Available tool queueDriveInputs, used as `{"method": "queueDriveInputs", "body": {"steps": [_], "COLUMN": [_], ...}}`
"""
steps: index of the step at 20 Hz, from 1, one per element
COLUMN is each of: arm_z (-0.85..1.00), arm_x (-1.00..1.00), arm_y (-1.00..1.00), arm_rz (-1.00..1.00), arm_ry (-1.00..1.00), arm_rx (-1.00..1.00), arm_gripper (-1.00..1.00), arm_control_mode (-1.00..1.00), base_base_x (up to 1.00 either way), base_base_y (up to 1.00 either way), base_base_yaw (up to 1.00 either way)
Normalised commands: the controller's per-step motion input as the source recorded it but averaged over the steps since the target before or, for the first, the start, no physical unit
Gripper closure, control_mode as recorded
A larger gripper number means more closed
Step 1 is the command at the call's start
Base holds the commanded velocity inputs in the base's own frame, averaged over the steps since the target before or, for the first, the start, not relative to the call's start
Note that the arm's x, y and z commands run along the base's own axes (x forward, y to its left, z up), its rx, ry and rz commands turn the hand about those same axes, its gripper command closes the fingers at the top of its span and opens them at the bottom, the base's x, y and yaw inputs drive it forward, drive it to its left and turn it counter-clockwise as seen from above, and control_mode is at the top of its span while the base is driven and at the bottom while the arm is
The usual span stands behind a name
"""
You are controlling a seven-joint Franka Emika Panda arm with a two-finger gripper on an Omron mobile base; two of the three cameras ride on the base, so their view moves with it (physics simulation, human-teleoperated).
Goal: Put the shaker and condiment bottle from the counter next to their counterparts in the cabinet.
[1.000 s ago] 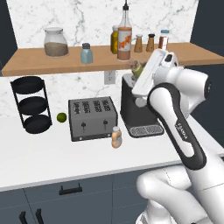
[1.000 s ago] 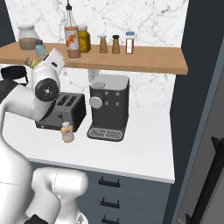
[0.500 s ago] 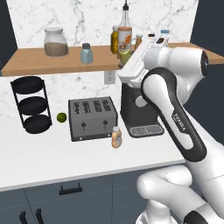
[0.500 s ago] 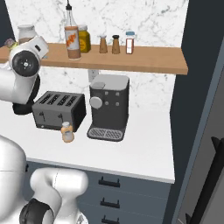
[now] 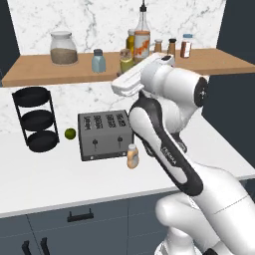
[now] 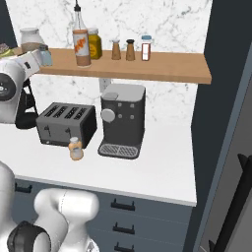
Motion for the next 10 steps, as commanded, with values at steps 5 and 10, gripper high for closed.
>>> {"method": "queueDriveInputs", "body": {"steps": [5,10], "arm_z": [-0.11,0.46], "arm_x": [0.23,0.07], "arm_y": [0.55,0.01], "arm_rz": [-0.43,-0.24], "arm_ry": [0.05,0.22], "arm_rx": [0.03,0.29], "arm_gripper": [1.0,1.0], "arm_control_mode": [-1.0,-1.0], "base_base_x": [0.0,0.0], "base_base_y": [0.0,0.0], "base_base_yaw": [0.0,0.0]}}
